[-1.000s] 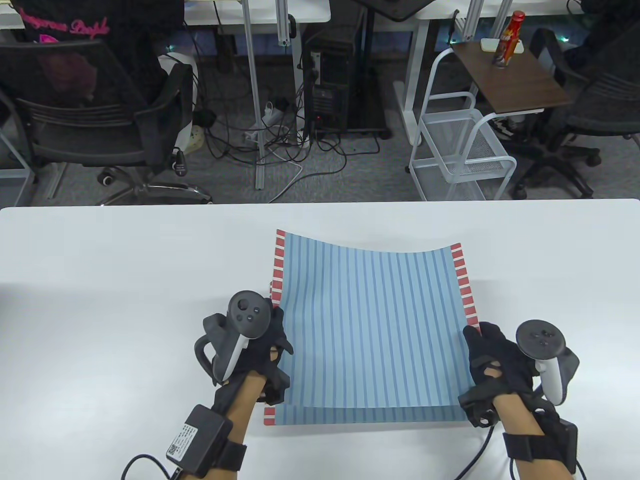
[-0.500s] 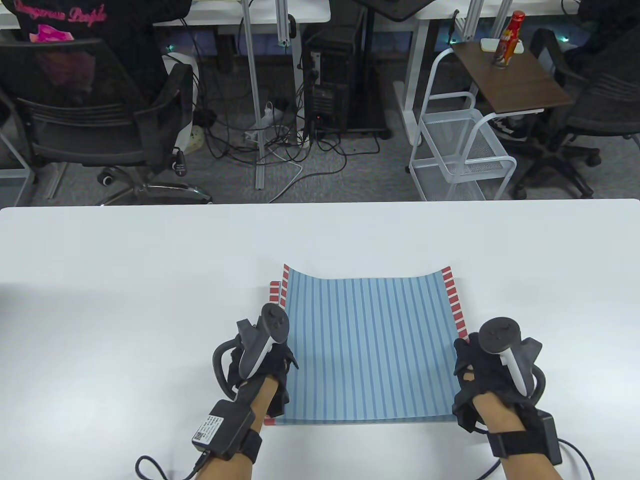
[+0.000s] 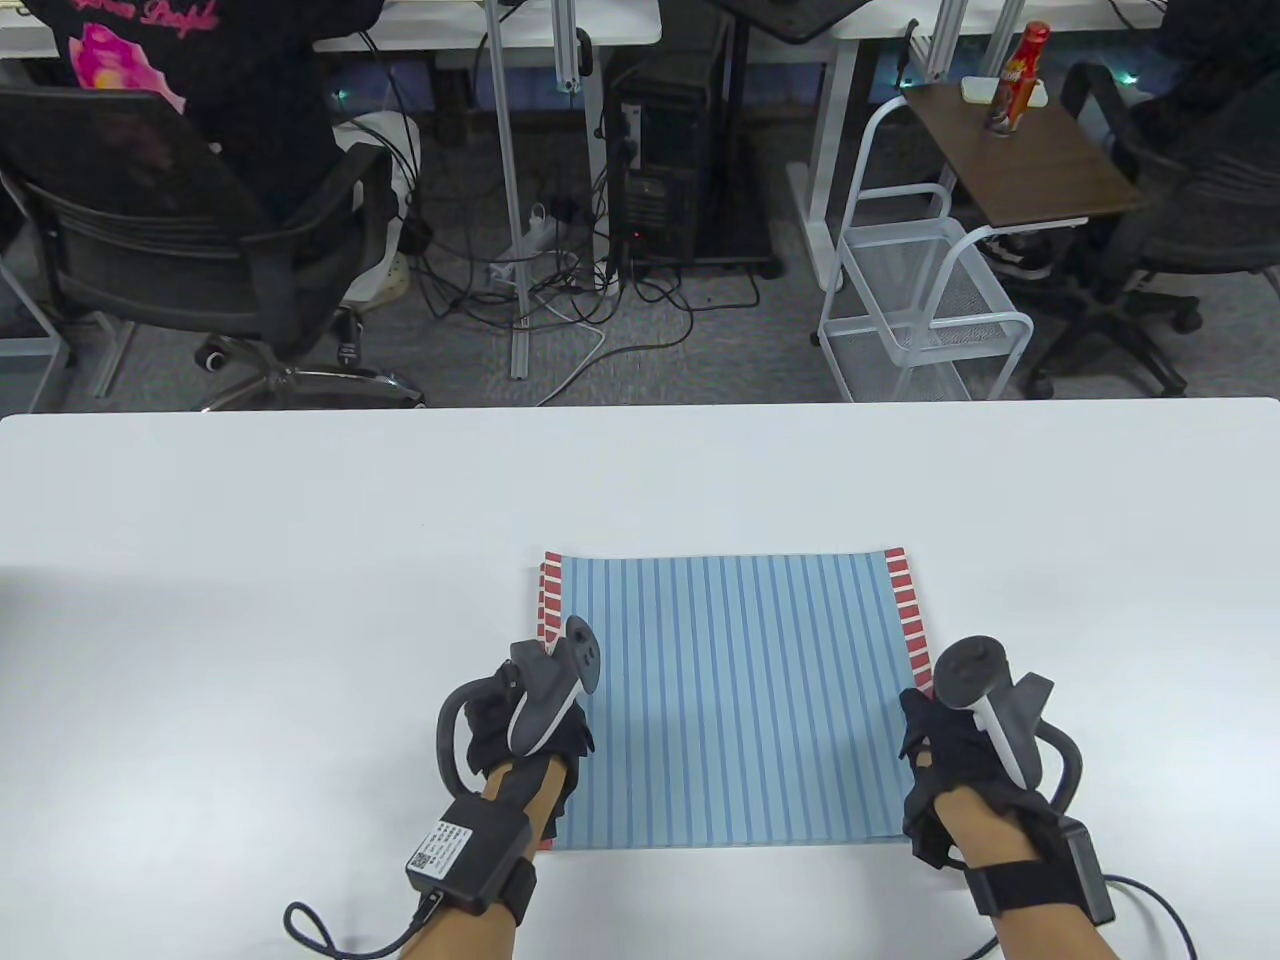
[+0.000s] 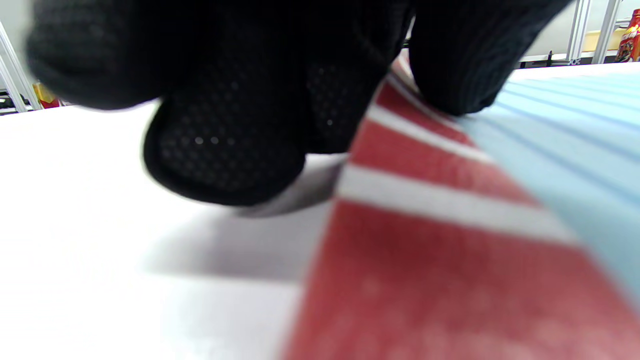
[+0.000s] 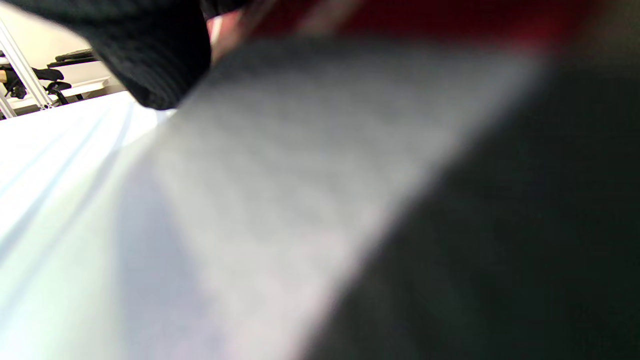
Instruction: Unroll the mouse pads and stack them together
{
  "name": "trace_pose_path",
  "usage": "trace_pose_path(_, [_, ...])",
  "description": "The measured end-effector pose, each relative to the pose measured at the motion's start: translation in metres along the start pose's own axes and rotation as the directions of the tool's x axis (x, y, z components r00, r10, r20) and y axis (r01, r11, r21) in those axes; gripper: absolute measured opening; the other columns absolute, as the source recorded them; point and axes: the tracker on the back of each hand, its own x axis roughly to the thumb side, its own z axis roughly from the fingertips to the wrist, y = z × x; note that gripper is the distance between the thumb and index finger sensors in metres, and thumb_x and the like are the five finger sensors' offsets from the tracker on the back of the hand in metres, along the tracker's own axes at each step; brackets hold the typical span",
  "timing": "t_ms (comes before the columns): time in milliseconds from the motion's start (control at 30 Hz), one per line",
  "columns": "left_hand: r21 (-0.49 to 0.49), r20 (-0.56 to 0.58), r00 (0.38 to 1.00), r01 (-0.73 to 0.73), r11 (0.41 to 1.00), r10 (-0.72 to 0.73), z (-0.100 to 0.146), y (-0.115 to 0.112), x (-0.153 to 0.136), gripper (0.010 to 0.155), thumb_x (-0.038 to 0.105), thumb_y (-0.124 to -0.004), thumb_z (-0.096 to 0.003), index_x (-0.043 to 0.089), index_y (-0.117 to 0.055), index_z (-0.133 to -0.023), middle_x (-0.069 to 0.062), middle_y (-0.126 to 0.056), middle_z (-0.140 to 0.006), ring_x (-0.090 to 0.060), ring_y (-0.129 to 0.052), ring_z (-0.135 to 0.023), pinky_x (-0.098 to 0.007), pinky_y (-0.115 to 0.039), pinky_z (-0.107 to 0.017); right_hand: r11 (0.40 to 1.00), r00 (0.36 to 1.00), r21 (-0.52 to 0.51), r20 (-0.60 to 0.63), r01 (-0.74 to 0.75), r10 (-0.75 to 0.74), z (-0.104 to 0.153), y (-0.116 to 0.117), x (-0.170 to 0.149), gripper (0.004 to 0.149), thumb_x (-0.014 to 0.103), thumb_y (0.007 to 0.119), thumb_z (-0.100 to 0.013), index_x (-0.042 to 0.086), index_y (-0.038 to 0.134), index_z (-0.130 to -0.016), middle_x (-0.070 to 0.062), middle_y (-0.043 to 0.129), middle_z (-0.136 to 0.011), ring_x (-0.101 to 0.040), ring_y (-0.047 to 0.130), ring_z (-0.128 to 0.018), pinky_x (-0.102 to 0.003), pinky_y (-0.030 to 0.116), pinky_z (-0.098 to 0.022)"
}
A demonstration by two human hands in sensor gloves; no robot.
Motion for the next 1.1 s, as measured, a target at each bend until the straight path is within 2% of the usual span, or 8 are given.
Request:
trace_pose_path(133, [0.000, -0.012, 1.000, 0.018, 1.000, -0.018, 0.001, -0.002, 0.001, 0.070, 0.057, -0.083, -0.0374, 0.020, -0.072, -0.096, 0.003, -0.101, -0.061, -0.030, -0.107, -0.044, -0.040, -0.090, -0.033, 0.999, 1.000, -0.010, 0.008, -0.030, 0.030, 0.001, 0.001, 0.002, 0.060, 0.046, 0.085, -0.042, 0.019, 0.064, -0.092, -0.004, 0.092, -0.057, -0.018, 0.096, -0.020, -0.035, 0.083, -0.013])
trace_pose_path(200, [-0.005, -0.003, 0.999, 0.052, 0.999, -0.052, 0.003, -0.001, 0.003, 0.077, 0.057, -0.082, -0.0383, 0.022, -0.059, -0.103, -0.001, -0.090, -0.083, -0.038, -0.098, -0.067, -0.047, -0.083, -0.050, 0.998, 0.998, -0.025, 0.014, -0.057, 0.057, 0.002, 0.001, 0.004, 0.065, 0.045, 0.086, -0.042, 0.021, 0.058, -0.096, -0.005, 0.091, -0.060, -0.018, 0.096, -0.022, -0.035, 0.083, -0.015])
trace_pose_path(267, [-0.018, 0.043, 0.997, 0.069, 0.997, -0.068, 0.005, -0.002, 0.006, 0.081, 0.058, -0.078, -0.0395, 0.026, -0.047, -0.107, -0.003, -0.064, -0.107, -0.043, -0.074, -0.095, -0.055, -0.070, -0.065, 0.997, 0.997, -0.036, 0.028, -0.074, 0.075, 0.003, 0.002, 0.006, 0.070, 0.044, 0.087, -0.042, 0.025, 0.051, -0.099, -0.006, 0.089, -0.066, -0.019, 0.095, -0.026, -0.037, 0.082, -0.018])
trace_pose_path(333, [-0.067, 0.161, 0.987, 0.023, 0.998, -0.012, 0.005, -0.005, 0.009, 0.076, 0.058, -0.071, -0.0413, 0.029, -0.046, -0.107, -0.002, -0.040, -0.117, -0.039, -0.044, -0.111, -0.059, -0.053, -0.075, 0.994, 0.995, -0.048, 0.042, -0.094, 0.096, 0.003, 0.004, 0.008, 0.069, 0.043, 0.087, -0.042, 0.030, 0.050, -0.099, -0.007, 0.088, -0.068, -0.021, 0.095, -0.030, -0.038, 0.082, -0.021])
trace_pose_path(433, [-0.184, 0.307, 0.947, -0.042, 0.982, 0.098, 0.004, -0.013, 0.012, 0.079, 0.061, -0.066, -0.0393, 0.030, -0.041, -0.108, -0.001, -0.032, -0.118, -0.032, -0.034, -0.113, -0.059, -0.043, -0.078, 0.993, 0.992, -0.037, 0.052, -0.114, 0.116, 0.003, 0.006, 0.010, 0.060, 0.042, 0.084, -0.042, 0.034, 0.060, -0.097, -0.008, 0.085, -0.072, -0.023, 0.092, -0.039, -0.041, 0.080, -0.029])
trace_pose_path(533, [-0.369, 0.323, 0.932, -0.033, 0.929, 0.162, 0.003, -0.023, 0.012, 0.085, 0.065, -0.062, -0.0392, 0.028, -0.028, -0.108, -0.004, -0.017, -0.116, -0.033, -0.024, -0.112, -0.058, -0.037, -0.078, 0.989, 0.988, -0.027, 0.052, -0.146, 0.147, 0.003, 0.009, 0.012, 0.057, 0.041, 0.081, -0.043, 0.033, 0.063, -0.097, -0.010, 0.074, -0.088, -0.030, 0.081, -0.064, -0.049, 0.072, -0.046])
trace_pose_path(667, [-0.311, 0.335, 0.930, -0.039, 0.950, 0.148, 0.003, -0.023, 0.010, 0.086, 0.066, -0.065, -0.0375, 0.028, -0.034, -0.108, -0.004, -0.024, -0.117, -0.034, -0.032, -0.112, -0.056, -0.040, -0.078, 0.984, 0.986, 0.104, 0.105, -0.144, 0.133, -0.007, 0.015, 0.014, 0.059, 0.040, 0.071, -0.045, 0.032, 0.049, -0.100, 0.001, 0.038, -0.112, -0.035, 0.041, -0.099, -0.054, 0.050, -0.069])
trace_pose_path(1100, [-0.267, 0.330, 0.936, -0.032, 0.963, 0.123, 0.003, -0.023, 0.011, 0.085, 0.067, -0.065, -0.0358, 0.029, -0.038, -0.107, -0.003, -0.030, -0.117, -0.034, -0.042, -0.111, -0.054, -0.047, -0.078, 0.960, 0.988, 0.264, 0.145, -0.090, 0.053, -0.050, 0.012, 0.035, 0.066, 0.044, 0.071, -0.042, 0.036, 0.038, -0.099, 0.012, 0.020, -0.111, -0.023, 0.015, -0.106, -0.058, 0.029, -0.077])
